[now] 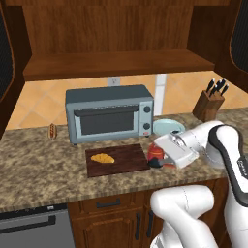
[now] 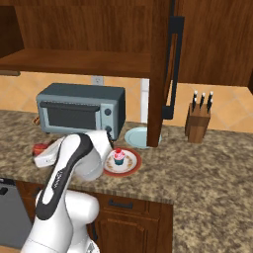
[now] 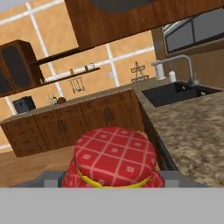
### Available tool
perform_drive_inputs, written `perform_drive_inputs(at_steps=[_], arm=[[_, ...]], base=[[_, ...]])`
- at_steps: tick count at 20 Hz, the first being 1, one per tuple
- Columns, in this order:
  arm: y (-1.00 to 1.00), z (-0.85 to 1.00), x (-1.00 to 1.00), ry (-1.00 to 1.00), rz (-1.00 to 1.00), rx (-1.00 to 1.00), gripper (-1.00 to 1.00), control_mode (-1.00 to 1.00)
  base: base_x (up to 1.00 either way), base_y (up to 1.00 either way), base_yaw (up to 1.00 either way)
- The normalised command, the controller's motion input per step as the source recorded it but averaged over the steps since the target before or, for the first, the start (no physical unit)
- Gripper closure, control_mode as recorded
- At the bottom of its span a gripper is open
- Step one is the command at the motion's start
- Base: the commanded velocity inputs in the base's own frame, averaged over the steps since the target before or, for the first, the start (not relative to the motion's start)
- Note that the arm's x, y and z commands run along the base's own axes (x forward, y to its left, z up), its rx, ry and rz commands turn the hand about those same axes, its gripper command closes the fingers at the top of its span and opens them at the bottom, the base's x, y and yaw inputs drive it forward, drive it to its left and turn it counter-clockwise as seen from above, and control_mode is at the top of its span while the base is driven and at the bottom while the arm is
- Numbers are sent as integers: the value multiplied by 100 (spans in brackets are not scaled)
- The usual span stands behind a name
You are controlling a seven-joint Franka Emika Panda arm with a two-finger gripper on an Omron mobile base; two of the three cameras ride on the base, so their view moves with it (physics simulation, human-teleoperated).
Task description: From the different types of pastries on the counter, select a croissant and place it on the cutting board. Then retrieve a jar of jam from the cabinet and place it alongside the croissant on the cutting board.
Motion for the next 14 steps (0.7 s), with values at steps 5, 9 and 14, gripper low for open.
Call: perform_drive_inputs(at_steps=[5, 9, 14], arm=[[-24, 0, 48, -23, 2, 0, 100, -100], [-11, 0, 69, -14, 0, 0, 100, -100], [-2, -22, 57, -3, 0, 0, 100, -100]], base=[[0, 0, 0], [0, 0, 0], [0, 0, 0]])
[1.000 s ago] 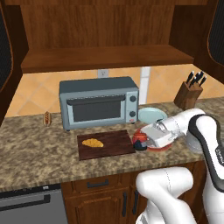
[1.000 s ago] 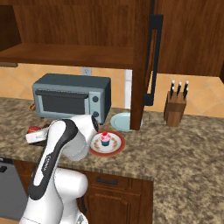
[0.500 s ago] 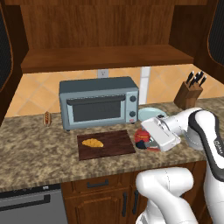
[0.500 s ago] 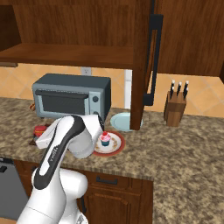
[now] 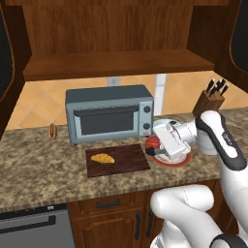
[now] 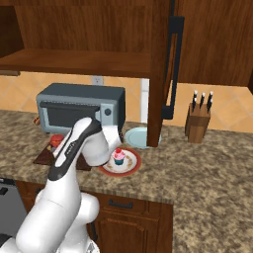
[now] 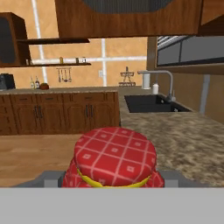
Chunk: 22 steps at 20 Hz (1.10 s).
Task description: From the different types of pastries on the counter, select a croissant and place it on the cutting board. Then retrieve a jar of jam from the cabinet and place it alongside the croissant on the cutting board.
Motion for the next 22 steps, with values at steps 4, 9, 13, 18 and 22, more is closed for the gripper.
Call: perform_drive_inputs(at_steps=[4, 9, 13, 18, 22], arm=[[0, -54, 44, -2, 0, 1, 100, -100], [4, -40, 40, -7, 0, 2, 100, -100], [18, 0, 9, -11, 0, 0, 100, -100], [9, -4, 0, -1, 0, 1, 100, -100], [0, -36, 17, 0, 0, 0, 100, -100]], base=[[0, 0, 0], [0, 0, 0], [0, 0, 0], [0, 0, 0], [0, 0, 0]])
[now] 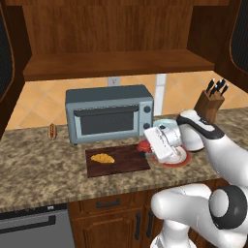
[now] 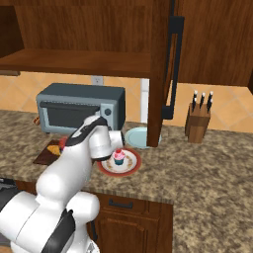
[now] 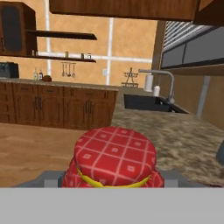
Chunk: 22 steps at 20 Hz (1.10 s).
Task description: From the different types of pastries on the counter, select a croissant and place it on the cutting board. Then retrieve a jar of jam from the cabinet and place it alongside the croissant on the cutting board.
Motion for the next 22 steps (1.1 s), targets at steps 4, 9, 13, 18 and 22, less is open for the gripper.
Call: perform_drive_inputs(at_steps=[4, 9, 13, 18, 22], arm=[[0, -38, 27, -1, 0, -1, 100, -100], [1, -27, 35, -1, 0, 0, 100, -100], [4, -31, 38, 0, 0, 0, 100, -100], [2, -27, 45, 0, 0, 0, 100, -100], [0, -33, 57, 0, 0, 0, 100, -100]], base=[[0, 0, 0], [0, 0, 0], [0, 0, 0], [0, 0, 0], [0, 0, 0]])
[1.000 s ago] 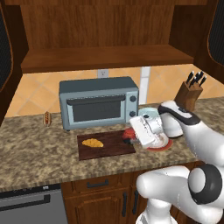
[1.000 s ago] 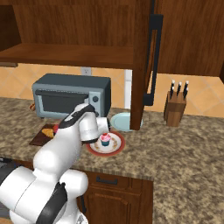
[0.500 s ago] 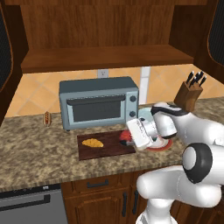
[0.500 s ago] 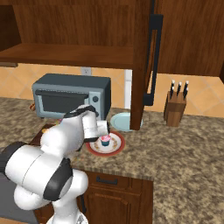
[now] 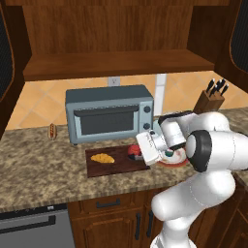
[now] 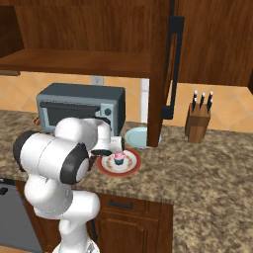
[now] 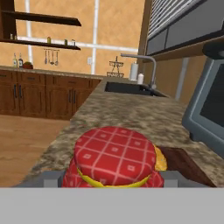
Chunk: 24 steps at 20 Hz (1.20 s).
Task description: From the different types of pastries on the counter, select a croissant and place it on the cutting board. Then retrieve a jar of jam from the cabinet and place it alongside the croissant on the cutting board.
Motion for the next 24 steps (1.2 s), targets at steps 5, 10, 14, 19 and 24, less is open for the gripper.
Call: perform_drive_inputs(at_steps=[5, 10, 14, 19, 24], arm=[[0, -36, 51, 0, 0, 0, 100, -100], [11, -36, 42, 0, 0, 0, 100, -100], [19, -37, 9, 0, 0, 0, 100, -100], [1, -39, 0, 0, 0, 0, -100, -100], [0, -4, -17, -2, 0, 0, -100, -100]], base=[[0, 0, 0], [0, 0, 0], [0, 0, 0], [0, 0, 0], [0, 0, 0]])
